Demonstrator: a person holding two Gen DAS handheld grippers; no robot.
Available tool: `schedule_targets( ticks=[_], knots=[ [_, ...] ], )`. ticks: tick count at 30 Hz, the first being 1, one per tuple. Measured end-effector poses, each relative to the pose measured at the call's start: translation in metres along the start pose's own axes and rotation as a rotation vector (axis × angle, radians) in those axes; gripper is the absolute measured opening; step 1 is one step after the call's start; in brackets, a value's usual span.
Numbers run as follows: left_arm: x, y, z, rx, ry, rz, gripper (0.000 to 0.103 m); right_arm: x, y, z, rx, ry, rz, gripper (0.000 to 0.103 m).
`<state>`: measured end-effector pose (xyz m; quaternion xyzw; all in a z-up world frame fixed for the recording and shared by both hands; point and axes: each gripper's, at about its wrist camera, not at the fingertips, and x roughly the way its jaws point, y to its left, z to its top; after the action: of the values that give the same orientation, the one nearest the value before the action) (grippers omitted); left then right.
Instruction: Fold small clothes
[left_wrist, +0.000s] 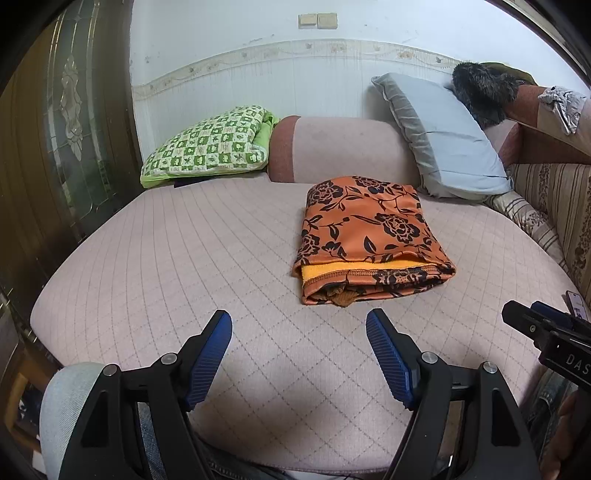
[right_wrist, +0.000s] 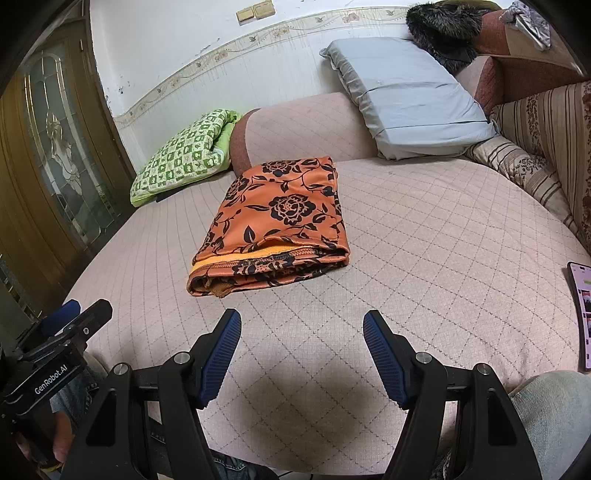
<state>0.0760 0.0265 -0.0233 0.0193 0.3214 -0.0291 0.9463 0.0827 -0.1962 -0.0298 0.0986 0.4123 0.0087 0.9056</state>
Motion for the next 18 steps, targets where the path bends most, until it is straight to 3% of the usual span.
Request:
schedule_targets(
  ticks=[18],
  knots=[
    [0.0032,-0.0027,0.0011,-0.001,0.02,-0.001,0.076,-0.0018,-0.0023,0.0016,-0.008,0.002,0.001,0.071]
  ],
)
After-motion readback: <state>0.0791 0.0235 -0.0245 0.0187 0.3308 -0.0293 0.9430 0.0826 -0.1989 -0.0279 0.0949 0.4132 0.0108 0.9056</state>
